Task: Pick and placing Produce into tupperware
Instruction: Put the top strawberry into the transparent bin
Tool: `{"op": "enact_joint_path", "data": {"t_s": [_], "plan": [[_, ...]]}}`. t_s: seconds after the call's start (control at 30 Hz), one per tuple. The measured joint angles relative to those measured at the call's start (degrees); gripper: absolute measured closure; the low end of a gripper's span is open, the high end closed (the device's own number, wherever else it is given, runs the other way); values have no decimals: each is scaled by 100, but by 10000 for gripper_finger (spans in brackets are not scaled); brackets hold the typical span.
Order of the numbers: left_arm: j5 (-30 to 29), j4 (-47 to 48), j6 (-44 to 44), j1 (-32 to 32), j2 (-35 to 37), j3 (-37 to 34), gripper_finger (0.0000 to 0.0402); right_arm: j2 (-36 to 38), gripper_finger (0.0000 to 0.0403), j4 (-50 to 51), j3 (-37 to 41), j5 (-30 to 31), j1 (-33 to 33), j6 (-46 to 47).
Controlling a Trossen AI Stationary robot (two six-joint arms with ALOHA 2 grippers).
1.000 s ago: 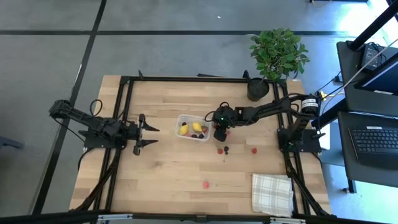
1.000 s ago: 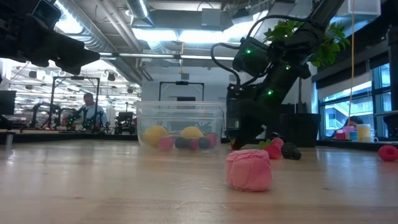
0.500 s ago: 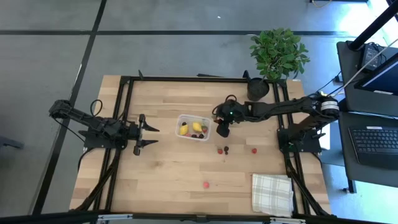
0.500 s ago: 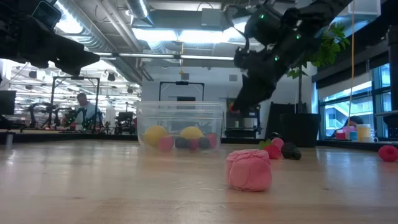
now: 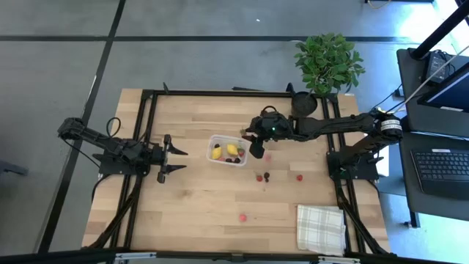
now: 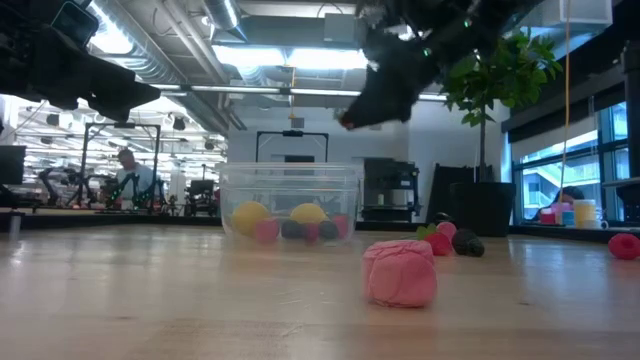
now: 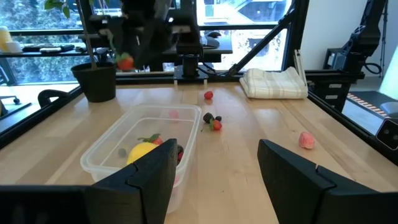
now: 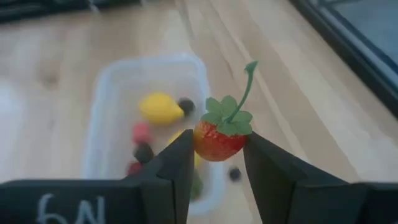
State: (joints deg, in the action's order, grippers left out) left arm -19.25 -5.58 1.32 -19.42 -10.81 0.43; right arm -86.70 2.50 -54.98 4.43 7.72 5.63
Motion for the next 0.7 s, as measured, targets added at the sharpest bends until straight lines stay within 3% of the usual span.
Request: {"op": "enact_joint_path", "data": {"t_s": [0.4, 0.7], "plan": [[0, 0, -2, 0, 0, 0, 184, -107, 268, -95, -409, -4, -490, -166], [0, 2, 0, 0, 0, 0, 184, -986, 268, 80, -988, -47, -544, -186]]}}
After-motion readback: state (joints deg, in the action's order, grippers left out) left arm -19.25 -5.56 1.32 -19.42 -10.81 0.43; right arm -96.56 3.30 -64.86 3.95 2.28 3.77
